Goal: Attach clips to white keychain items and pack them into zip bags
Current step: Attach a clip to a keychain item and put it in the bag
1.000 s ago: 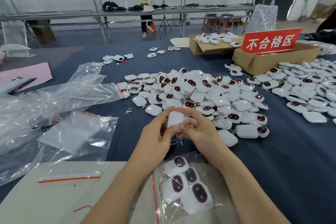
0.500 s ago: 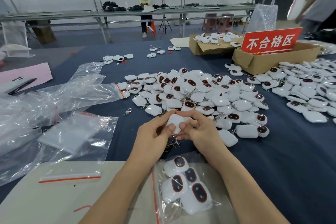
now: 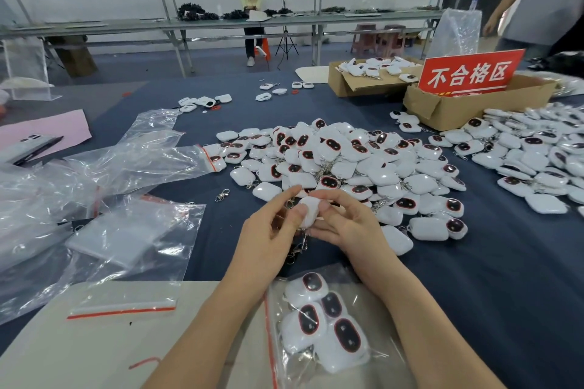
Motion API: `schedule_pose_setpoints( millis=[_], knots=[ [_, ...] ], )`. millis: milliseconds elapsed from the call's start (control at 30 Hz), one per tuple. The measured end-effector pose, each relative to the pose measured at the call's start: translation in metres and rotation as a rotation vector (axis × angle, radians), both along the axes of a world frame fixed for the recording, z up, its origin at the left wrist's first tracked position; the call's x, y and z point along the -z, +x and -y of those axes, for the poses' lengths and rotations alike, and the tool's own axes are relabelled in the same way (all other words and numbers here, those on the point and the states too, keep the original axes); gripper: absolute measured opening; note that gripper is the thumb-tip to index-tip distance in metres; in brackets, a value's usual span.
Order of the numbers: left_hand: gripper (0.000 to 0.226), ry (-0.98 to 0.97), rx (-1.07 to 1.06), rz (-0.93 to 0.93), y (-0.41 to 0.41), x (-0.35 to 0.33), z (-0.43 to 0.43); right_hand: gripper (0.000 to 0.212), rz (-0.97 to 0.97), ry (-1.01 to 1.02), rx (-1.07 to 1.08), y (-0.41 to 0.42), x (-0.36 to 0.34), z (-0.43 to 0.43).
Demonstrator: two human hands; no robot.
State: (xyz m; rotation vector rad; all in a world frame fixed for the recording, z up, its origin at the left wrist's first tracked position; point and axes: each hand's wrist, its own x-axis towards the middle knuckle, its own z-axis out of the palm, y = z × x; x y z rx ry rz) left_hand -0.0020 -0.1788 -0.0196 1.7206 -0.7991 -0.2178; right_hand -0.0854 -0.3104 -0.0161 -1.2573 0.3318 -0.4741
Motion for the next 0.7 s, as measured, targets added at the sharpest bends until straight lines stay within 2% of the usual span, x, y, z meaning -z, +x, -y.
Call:
schedule_pose_setpoints(
  millis=[100, 167, 267, 400, 567, 700],
  knots=[
    [0.044, 0.023, 0.065, 0.0, -0.002, -0.003, -0.002, 0.024, 0.094, 0.096, -0.141, -0.004, 0.001, 0.002],
    [0.049, 0.04, 0.07, 0.046, -0.004, -0.004, -0.001, 0.03, 0.091, 0.04, -0.213, -0.006, 0.0, 0.001],
    [0.05, 0.095, 0.029, 0.153, -0.006, -0.006, -0.002, 0.032, 0.053, -0.074, -0.156, -0.007, -0.004, -0.002],
    [0.053, 0.088, 0.021, 0.224, -0.011, -0.013, -0.007, 0.03, 0.073, -0.03, -0.11, -0.009, -0.012, -0.005],
    [0.045, 0.006, 0.05, 0.036, -0.02, -0.024, -0.025, 0.033, 0.119, 0.018, -0.083, -0.014, -0.023, -0.009],
    [0.033, -0.094, -0.045, -0.098, -0.028, -0.036, -0.049, 0.038, 0.075, -0.11, -0.125, -0.015, -0.03, -0.019]
  ],
)
